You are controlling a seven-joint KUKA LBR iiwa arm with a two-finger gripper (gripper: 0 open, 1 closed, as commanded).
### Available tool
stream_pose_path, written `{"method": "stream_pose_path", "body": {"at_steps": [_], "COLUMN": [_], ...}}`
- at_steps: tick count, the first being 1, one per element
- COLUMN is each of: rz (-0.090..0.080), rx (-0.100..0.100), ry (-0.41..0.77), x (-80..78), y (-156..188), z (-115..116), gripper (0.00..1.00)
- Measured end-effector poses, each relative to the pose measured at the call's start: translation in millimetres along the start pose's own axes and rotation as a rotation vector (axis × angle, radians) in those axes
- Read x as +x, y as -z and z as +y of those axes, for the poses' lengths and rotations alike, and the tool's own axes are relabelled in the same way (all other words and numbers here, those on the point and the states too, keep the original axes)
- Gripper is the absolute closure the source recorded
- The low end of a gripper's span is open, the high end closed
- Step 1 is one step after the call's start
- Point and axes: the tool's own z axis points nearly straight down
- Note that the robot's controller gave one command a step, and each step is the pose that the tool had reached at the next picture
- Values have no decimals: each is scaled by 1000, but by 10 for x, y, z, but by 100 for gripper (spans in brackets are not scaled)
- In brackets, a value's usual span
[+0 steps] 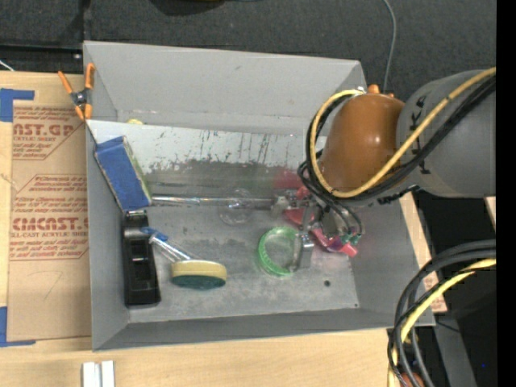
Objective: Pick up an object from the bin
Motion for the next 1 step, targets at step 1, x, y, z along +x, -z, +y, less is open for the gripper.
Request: {"method": "stream_pose_path", "body": {"at_steps": [1], "rz": [13], "rx": [6], "ry": [-407], "x": [-286], "y": [-74], "z": [-323], "gripper": [0]}}
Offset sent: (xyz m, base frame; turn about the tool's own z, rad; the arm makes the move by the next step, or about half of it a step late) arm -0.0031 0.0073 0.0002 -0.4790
